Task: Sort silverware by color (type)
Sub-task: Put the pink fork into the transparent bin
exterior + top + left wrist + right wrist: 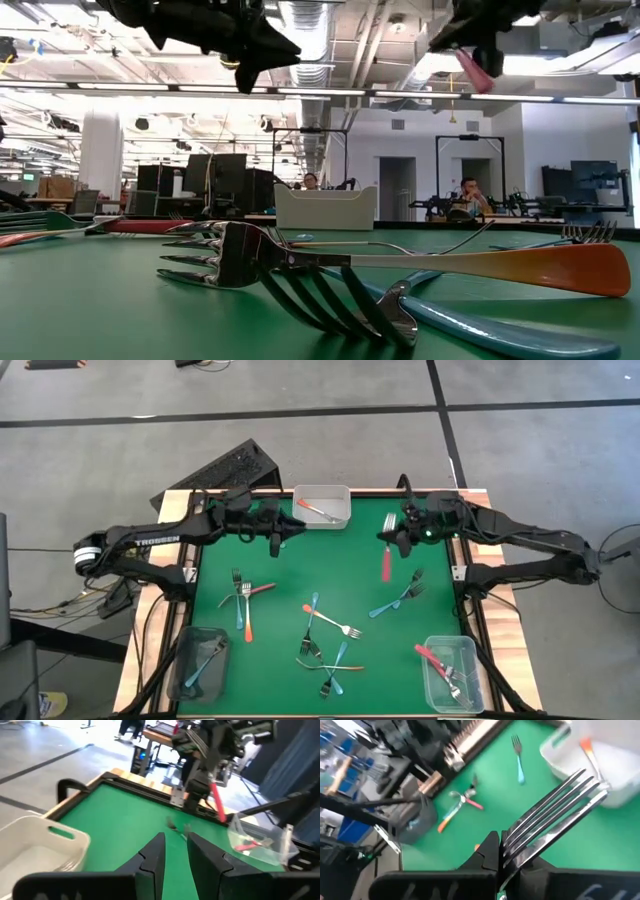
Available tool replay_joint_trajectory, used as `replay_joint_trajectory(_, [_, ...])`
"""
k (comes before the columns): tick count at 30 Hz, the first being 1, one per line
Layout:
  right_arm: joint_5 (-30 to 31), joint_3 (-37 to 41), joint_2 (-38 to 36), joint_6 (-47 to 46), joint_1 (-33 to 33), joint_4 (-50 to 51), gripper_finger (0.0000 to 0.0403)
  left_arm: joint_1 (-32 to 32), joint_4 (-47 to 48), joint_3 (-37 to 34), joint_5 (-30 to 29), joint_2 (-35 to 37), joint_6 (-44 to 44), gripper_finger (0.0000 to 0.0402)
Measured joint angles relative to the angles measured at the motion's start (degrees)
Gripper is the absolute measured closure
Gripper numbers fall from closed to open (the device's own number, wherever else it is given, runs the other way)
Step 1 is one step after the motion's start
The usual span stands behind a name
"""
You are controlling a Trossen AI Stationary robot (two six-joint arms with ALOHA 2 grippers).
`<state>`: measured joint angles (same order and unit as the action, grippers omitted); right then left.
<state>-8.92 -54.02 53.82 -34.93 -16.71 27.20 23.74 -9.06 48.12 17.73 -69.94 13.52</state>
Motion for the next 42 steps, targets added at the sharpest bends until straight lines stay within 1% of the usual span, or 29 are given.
replay_joint_trajectory(2, [1.22,0.0,-0.11,-1.03,1.71,2.63,0.0384,0.97,0.36,0.0,-0.11,0.03,0.02,0.0333])
replay_joint_trajectory(7, [1.33,0.0,-0.31,-4.56,6.51,8.23,0.0384,2.12,3.2,0.0,-2.58,-0.2,0.08,0.0333])
replay_joint_trajectory(11, [1.82,0.0,-0.22,-8.64,11.99,13.32,0.0384,2.24,6.82,0.0,-3.9,-0.21,0.48,0.0333])
replay_joint_trajectory(15, [3.24,0.0,-0.22,-13.3,19.04,17.98,0.0384,1.94,9.72,0.0,-4.59,-0.26,0.68,0.0333])
replay_joint_trajectory(18, [5.21,0.0,-0.22,-15.7,24.38,21.08,0.0384,1.33,10.63,0.0,-7.86,-0.26,2.88,0.0333])
replay_joint_trajectory(21, [7.68,0.0,0.29,-16.7,28.87,23.3,0.0384,0.75,11.6,0.0,-12.38,-0.26,7.62,0.0333])
replay_joint_trajectory(23, [9.0,0.0,0.79,-16.0,30.79,24.34,0.0384,0.22,12.53,0.0,-14.21,-0.27,11.16,0.0333])
replay_joint_trajectory(27, [10.35,0.0,2.48,-12.34,31.16,24.93,0.0384,-2.18,14.8,0.0,-14.37,-0.28,15.17,0.0333])
replay_joint_trajectory(32, [9.71,0.0,4.73,-12.66,30.31,22.68,0.0382,-5.94,16.6,0.0,-15.73,-0.15,15.72,0.0333])
replay_joint_trajectory(37, [9.28,0.0,6.5,-18.01,30.81,20.37,0.0383,-7.36,18.48,0.0,-16.65,1.42,15.42,0.0333])
replay_joint_trajectory(40, [9.29,-0.02,7.28,-21.58,31.77,19.86,0.0383,-7.41,22.89,0.0,-16.71,4.28,13.97,0.0333])
replay_joint_trajectory(42, [9.18,0.0,7.49,-24.89,32.9,21.11,0.0383,-7.6,27.07,0.0,-16.71,7.39,13.04,0.0333])
